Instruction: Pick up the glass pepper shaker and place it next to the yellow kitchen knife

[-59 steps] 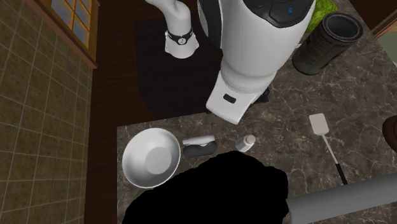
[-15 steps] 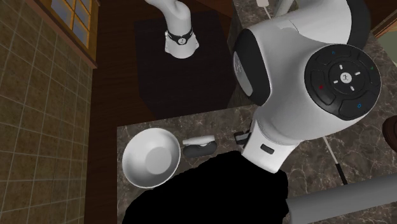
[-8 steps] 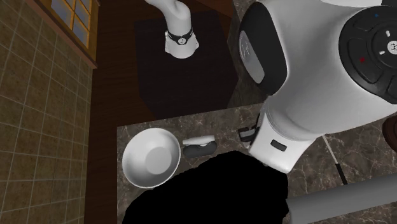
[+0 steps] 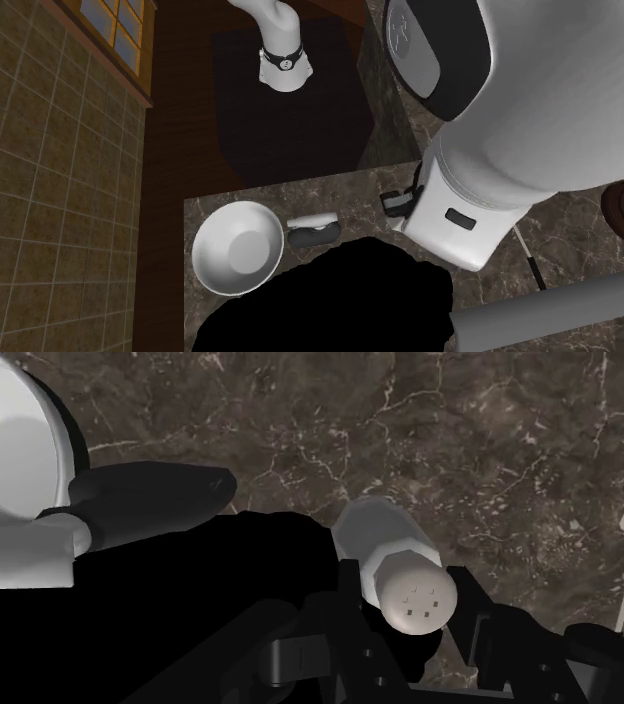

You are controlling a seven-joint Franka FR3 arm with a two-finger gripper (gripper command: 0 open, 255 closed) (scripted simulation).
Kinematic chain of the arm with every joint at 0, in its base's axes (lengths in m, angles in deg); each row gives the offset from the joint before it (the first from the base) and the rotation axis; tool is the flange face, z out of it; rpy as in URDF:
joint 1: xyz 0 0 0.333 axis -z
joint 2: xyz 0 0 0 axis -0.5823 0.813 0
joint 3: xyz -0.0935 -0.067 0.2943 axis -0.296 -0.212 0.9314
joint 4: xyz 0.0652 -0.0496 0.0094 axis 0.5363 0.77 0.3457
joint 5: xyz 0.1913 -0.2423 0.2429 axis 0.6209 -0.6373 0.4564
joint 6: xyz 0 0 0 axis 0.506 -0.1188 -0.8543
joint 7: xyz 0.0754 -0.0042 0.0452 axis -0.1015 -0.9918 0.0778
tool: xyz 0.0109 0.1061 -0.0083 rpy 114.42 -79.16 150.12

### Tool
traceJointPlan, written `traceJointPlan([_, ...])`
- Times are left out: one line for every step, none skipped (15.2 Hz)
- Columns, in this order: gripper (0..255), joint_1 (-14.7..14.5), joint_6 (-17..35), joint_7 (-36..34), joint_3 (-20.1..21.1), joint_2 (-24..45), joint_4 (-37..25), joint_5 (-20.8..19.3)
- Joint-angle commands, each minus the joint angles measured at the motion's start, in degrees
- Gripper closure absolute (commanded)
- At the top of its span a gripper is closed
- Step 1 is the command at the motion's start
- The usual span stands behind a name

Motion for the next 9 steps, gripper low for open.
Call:
traceJointPlan([255,-0.05,-1.41,-0.22,0.04,-0.15,-1.25,-0.03])
traceJointPlan([255,-0.04,-2.17,-0.29,0.03,-0.18,-1.98,-0.04])
traceJointPlan([255,-0.04,-2.93,-0.35,0.03,-0.20,-2.73,-0.05])
traceJointPlan([255,-0.03,-3.69,-0.42,0.03,-0.20,-3.49,-0.07])
traceJointPlan([255,-0.03,-4.46,-0.48,0.03,-0.19,-4.27,-0.08])
traceJointPlan([255,-0.03,-5.24,-0.55,0.03,-0.17,-5.07,-0.09])
traceJointPlan([255,-0.02,-6.02,-0.62,0.03,-0.13,-5.89,-0.11])
traceJointPlan([255,-0.02,-6.80,-0.69,0.03,-0.08,-6.73,-0.12])
traceJointPlan([255,-0.02,-6.93,-0.70,0.03,-0.08,-6.86,-0.12])
